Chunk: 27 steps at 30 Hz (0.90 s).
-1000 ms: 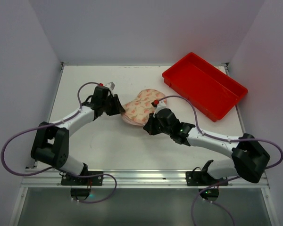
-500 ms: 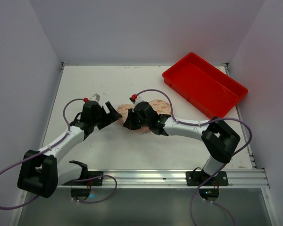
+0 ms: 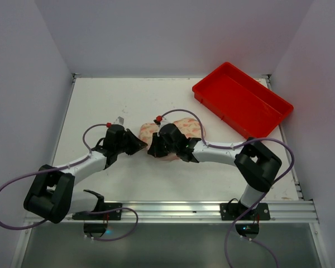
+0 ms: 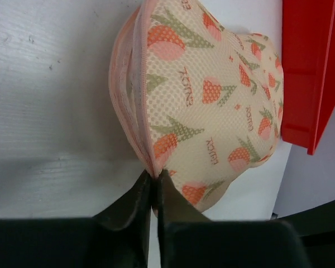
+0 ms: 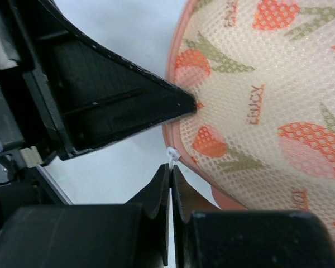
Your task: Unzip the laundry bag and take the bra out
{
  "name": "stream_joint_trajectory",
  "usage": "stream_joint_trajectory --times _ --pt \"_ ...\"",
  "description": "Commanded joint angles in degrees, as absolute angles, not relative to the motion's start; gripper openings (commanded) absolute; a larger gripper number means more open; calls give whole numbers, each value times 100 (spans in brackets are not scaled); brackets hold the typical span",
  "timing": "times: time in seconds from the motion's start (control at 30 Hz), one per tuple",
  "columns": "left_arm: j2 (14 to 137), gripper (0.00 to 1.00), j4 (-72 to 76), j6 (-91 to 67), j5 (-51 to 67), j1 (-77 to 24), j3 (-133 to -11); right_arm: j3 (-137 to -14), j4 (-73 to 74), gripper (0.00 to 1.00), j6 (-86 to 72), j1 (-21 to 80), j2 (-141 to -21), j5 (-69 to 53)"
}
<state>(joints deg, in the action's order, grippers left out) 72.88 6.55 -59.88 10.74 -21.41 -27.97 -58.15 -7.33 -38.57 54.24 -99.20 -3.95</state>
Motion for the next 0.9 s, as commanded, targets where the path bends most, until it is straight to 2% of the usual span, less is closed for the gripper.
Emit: stream_joint_trajectory --times 0.0,0.33,0.53,0.63,0.67,0.77,0.87 --pt "7470 1 1037 -5977 1028 -2162 -2988 -5626 -941 0 -3815 5440 -9546 -230" --pt "8400 0 89 -4178 676 -1583 -4094 -4300 -264 0 -3077 5230 -8026 790" --pt "8964 0 9 -3148 773 -1450 -5079 -4323 -18 0 -2874 5221 -7690 879" --pt "8817 29 26 -3198 1028 -1433 -5238 -4630 -166 0 -3014 5238 -8049 484" --pt "8728 53 52 -3269 1098 -1433 -5169 -4736 -289 0 -3110 5247 -8181 318" --pt "8289 89 -244 -3646 1195 -1433 -4906 -5298 -404 0 -3208 5265 -8752 150" --pt "7692 95 -474 -4296 1038 -1459 -4319 -5817 -570 0 -3296 5273 -9236 35"
